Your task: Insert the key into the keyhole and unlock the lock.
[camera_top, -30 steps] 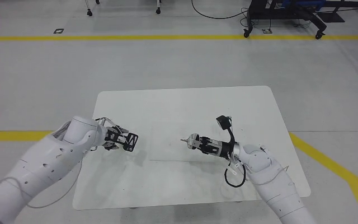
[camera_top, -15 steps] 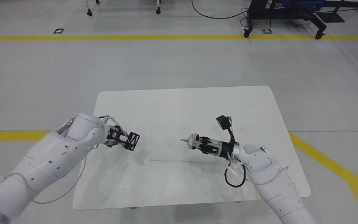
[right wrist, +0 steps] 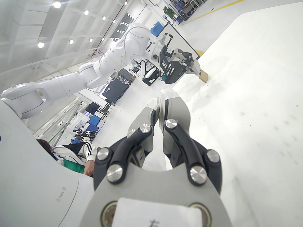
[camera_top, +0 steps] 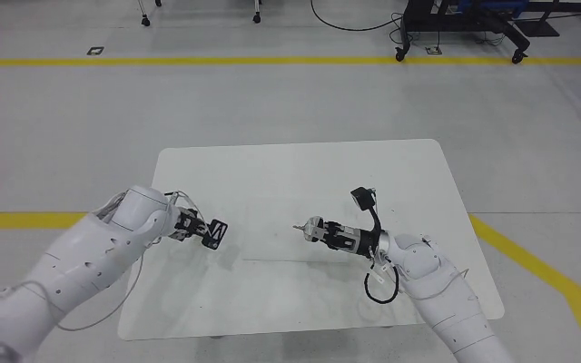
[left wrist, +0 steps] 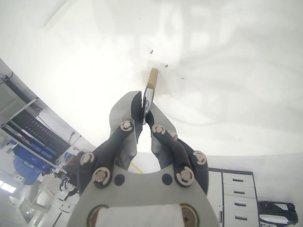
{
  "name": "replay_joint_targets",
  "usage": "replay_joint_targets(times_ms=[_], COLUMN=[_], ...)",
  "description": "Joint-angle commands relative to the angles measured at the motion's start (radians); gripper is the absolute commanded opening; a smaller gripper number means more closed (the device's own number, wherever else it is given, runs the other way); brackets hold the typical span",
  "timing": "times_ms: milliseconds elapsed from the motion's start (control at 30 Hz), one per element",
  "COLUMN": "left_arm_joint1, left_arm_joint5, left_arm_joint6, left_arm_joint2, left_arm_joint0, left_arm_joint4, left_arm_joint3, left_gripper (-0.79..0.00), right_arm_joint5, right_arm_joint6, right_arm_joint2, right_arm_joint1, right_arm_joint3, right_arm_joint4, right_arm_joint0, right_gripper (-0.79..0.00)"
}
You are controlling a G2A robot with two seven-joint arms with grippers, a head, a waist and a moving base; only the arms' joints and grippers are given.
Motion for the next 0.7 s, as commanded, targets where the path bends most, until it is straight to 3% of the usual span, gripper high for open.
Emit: replay_joint_targets(times_ms=[0,100,233,367,567,667], left_arm_joint1=[0.001,0.010,0.038,0.069,0.108,0.124], left_arm_joint5=[0.025,0.042,-0.003,-0.003,-0.003,-0.003], left_arm_joint6=[0.025,0.107,0.251,0.310,0.239,0.189], left_arm_joint2=[-0.018,-0.082,-0.166,-0.226,-0.266,-0.269], left_arm_joint0=[0.000,-0.004,-0.005,0.011,0.049,0.066], left_arm_joint4=[-0.023,-0.135,-0.297,-0.472,-0.782,-0.849], left_arm_joint3=[0.006,0.032,0.079,0.144,0.183,0.167], left_gripper=[-0.785,-0.785,-0.785,-0.785,-0.785,-0.785], right_arm_joint5=[0.000,0.000,0.000,0.000,0.000,0.000], right_arm_joint6=[0.000,0.000,0.000,0.000,0.000,0.000], right_arm_joint2=[0.000,0.000,0.000,0.000,0.000,0.000], right_arm_joint1=[0.000,0.000,0.000,0.000,0.000,0.000], right_arm_joint3=[0.000,0.000,0.000,0.000,0.000,0.000], right_arm_joint4=[0.000,0.000,0.000,0.000,0.000,0.000], right_arm_joint0=[0.000,0.000,0.000,0.000,0.000,0.000], right_gripper=[-0.785,-0.785,-0.785,-0.785,-0.785,-0.785])
